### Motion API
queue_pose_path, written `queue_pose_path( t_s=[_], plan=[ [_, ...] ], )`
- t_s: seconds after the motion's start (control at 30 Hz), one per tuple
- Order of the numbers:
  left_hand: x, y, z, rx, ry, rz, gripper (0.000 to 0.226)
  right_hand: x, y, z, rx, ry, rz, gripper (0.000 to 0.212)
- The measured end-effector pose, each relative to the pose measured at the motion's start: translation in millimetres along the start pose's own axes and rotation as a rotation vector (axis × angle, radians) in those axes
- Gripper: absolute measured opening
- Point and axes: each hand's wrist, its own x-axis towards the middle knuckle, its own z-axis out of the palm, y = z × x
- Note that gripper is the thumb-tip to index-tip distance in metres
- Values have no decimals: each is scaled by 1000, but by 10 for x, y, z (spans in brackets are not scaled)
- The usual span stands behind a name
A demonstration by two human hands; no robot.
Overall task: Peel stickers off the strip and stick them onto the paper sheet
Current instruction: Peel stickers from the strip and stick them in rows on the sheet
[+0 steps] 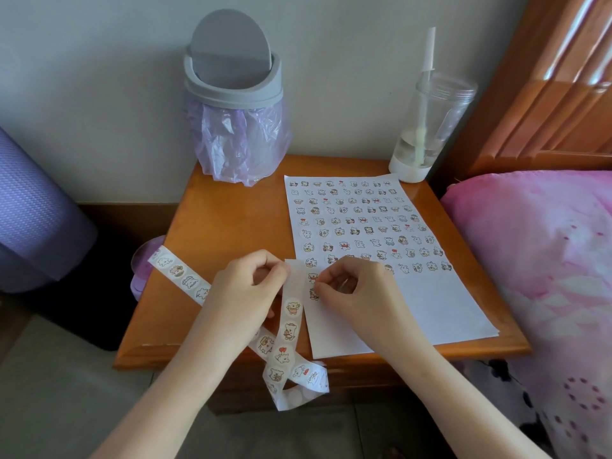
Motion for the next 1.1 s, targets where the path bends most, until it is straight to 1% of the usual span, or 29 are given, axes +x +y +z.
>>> queue_pose_path(
  t_s=[0.1, 0.23, 0.33, 0.47, 0.63, 0.77, 0.87, 0.93, 1.03, 1.1],
  plan=[
    [4, 1, 2, 5, 6, 8, 20, 5, 12, 8, -23, 15, 4, 6],
    [4, 11, 12, 12, 14, 17, 19, 27, 29, -8, -15, 6, 13, 20],
    [5, 7, 13, 18, 25, 24, 20, 26, 18, -6, -15, -2, 11, 18],
    [0, 14, 15, 29, 35, 27, 20, 16, 14, -5, -33, -18, 16, 22],
    [-6, 15, 13, 48, 26, 28, 19, 30, 59, -6, -31, -24, -18, 13],
    [9, 14, 5, -13, 11, -4, 20, 26, 40, -50, 123, 20, -23, 10],
    [10, 35, -30, -123, 52, 3, 20, -7, -28, -69, 192, 73, -84, 7],
    [2, 64, -52, -161, 113, 46, 19, -60, -105, -67, 254, 34, -116, 4],
    [4, 94, -54, -213, 172, 78, 16, -141, -198, -34, 333, -52, -150, 12],
    [4, 111, -39, -223, 180, 86, 16, -165, -223, -16, 361, -75, -168, 15]
  ],
)
